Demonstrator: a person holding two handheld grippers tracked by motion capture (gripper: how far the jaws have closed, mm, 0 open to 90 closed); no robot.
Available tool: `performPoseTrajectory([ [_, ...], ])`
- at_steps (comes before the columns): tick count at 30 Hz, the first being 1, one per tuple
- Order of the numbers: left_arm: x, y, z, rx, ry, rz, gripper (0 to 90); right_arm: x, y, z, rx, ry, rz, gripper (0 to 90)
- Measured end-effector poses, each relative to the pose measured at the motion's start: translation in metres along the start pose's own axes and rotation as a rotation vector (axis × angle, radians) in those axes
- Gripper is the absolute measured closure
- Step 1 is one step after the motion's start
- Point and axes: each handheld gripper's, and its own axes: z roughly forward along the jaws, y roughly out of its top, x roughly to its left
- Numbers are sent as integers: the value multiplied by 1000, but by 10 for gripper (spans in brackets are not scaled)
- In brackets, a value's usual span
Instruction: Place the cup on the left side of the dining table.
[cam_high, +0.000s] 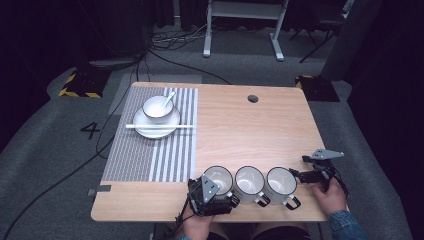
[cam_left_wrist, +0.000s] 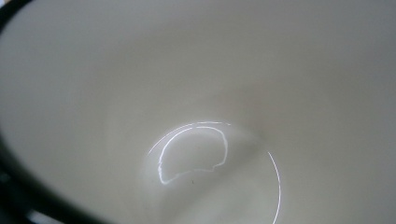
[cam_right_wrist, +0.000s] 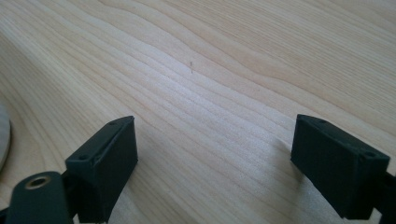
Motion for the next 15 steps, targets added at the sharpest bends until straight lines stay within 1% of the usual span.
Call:
performPoseTrajectory([
  [2,1,4,-4,3,13,9,34,0,0,0,0,0,0,145],
  [3,1,5,-6,5,12,10,34,0,0,0,0,0,0,145],
  [4,2,8,-8,1,18,26,34,0,0,0,0,0,0,145],
  [5,2,9,-10,1,22,24,34,0,0,0,0,0,0,145],
  [7,4,13,-15,-8,29,39,34,0,0,0,0,0,0,145],
  [10,9,19,-23,-21,40,36,34,0,0,0,0,0,1,145],
  [12,14,23,-27,-22,46,31,34,0,0,0,0,0,0,145],
  [13,14,23,-27,-22,46,31,34,0,0,0,0,0,0,145],
  [14,18,25,-30,-19,50,29,34,0,0,0,0,0,0,145],
  [15,24,29,-34,-21,55,21,34,0,0,0,0,1,0,145],
])
